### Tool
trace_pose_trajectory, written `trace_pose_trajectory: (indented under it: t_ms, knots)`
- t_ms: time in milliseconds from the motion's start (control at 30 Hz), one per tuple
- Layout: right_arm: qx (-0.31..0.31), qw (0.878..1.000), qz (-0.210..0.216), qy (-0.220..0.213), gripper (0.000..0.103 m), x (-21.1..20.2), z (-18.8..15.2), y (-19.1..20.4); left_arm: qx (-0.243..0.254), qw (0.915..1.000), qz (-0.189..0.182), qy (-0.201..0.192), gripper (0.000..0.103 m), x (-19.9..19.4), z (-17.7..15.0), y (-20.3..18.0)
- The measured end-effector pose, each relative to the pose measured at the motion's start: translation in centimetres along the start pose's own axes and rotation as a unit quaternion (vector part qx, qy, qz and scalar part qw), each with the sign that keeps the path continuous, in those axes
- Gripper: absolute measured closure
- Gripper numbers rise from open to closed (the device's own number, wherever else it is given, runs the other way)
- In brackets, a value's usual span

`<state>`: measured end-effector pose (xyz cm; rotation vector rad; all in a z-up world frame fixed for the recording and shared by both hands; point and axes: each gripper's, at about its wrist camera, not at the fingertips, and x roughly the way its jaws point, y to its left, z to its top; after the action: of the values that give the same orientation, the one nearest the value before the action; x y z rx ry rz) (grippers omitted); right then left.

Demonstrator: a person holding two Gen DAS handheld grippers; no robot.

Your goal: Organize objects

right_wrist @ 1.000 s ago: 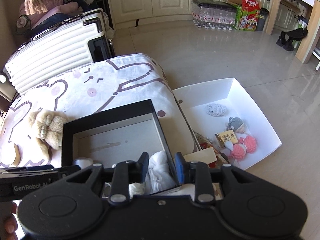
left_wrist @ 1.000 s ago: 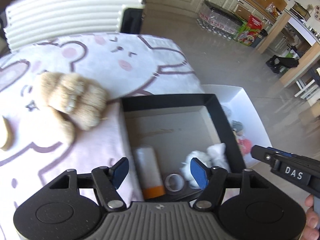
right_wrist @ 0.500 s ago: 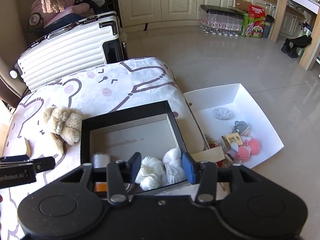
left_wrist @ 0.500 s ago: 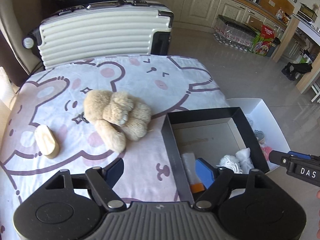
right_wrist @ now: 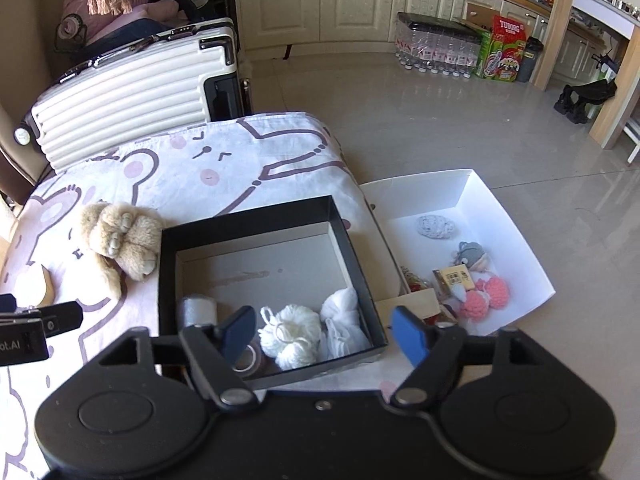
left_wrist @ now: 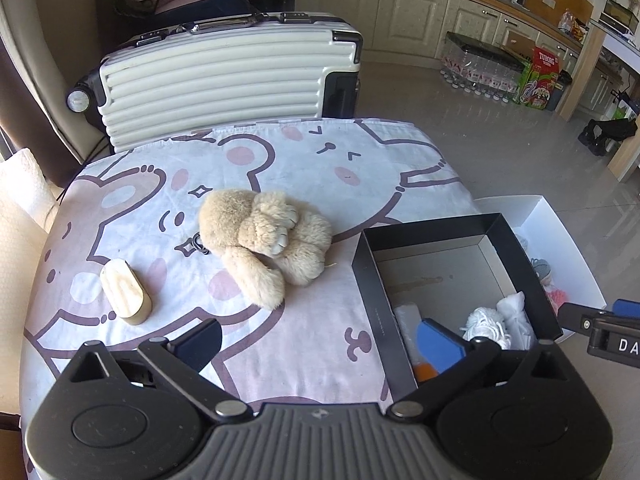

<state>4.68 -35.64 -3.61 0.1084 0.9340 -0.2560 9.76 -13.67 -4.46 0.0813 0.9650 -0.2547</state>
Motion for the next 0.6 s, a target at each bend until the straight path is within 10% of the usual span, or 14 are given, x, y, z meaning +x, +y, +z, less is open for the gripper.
trace_pose_trajectory:
  t_ms: [600]
  knots:
    - [-0.005,0.999,-0.031,0.007,0.0,1.2,-0.4,-1.0,0.012,0.9995,0.027,0.015,0.0,2.0,0.2,-0.7]
